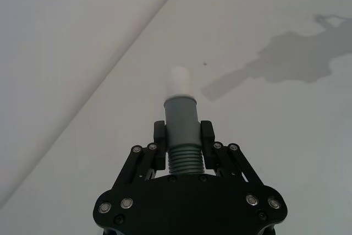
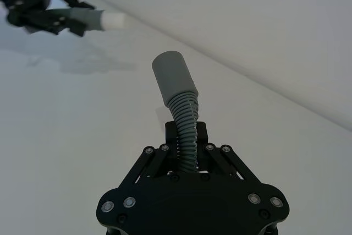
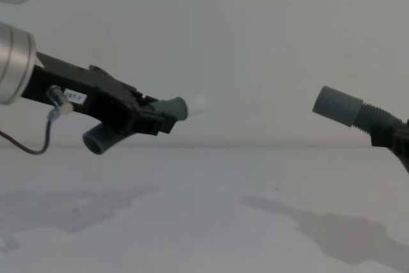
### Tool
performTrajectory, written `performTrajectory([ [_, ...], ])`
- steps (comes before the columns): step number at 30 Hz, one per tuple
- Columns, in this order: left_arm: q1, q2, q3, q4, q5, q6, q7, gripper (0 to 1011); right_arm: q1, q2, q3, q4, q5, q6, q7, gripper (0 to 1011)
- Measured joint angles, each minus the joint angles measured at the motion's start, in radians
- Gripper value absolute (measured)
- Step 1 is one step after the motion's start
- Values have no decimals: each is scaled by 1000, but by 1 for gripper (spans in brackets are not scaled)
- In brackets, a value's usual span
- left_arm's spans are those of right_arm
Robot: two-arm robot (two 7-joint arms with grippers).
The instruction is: Use both hands to pick up one end of the pipe from the table, align the ends, and insert them.
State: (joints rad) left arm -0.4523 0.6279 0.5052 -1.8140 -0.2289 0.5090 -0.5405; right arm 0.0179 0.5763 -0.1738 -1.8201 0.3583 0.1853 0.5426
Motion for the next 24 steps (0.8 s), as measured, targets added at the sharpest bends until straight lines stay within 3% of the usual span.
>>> performTrajectory([
  [6,-20,44,3,0,-10,-38,-64,360,9,45,-6,9,30,-32,91,177],
  [15,-44,78,12,18,-33,-90,-140,360,28,111,-23,22,74,-78,232,177],
  [24,-76,98,31,45,-68,-156,-242,360,39,163,-42,21,92,-129,333,176],
])
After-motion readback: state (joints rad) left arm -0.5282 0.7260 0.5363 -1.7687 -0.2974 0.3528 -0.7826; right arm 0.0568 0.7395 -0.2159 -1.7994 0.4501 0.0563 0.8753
